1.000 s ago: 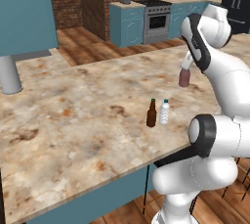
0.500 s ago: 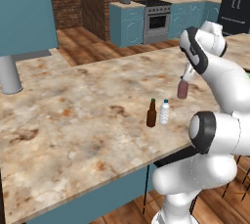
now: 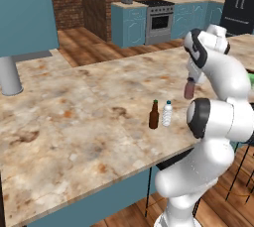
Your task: Place the drinks on the dining counter in a tight cluster.
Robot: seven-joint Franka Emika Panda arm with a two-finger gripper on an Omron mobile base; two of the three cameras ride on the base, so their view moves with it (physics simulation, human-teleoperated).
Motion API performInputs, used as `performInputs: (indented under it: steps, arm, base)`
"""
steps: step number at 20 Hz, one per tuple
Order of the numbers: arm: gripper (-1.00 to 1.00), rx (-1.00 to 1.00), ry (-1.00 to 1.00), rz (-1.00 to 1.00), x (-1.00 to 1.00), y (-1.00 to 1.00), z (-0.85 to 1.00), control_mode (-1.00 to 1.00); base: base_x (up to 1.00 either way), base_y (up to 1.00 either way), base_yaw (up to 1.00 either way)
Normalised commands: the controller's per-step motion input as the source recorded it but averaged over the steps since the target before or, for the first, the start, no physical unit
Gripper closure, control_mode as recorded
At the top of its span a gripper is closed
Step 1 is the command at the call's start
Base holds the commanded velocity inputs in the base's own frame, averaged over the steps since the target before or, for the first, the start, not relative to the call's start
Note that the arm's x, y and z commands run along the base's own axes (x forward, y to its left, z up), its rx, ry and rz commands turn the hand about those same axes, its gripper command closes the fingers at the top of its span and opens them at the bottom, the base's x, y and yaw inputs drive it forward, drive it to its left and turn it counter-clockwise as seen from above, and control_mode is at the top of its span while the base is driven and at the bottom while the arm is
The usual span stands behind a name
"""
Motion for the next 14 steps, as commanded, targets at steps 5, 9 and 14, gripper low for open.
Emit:
performInputs:
  steps: [5, 9, 14]
  arm:
    - [1.0, 0.0, 0.0, 0.28, 0.33, -0.09, -0.28, -1.0]
    - [1.0, 0.0, 0.0, 0.18, 0.29, 0.0, -0.41, -1.0]
    - [1.0, 0.01, 0.0, 0.07, 0.02, 0.0, -0.4, -1.0]
  base:
    - [0.0, 0.0, 0.0]
    - [0.0, 0.0, 0.0]
    - [0.0, 0.0, 0.0]
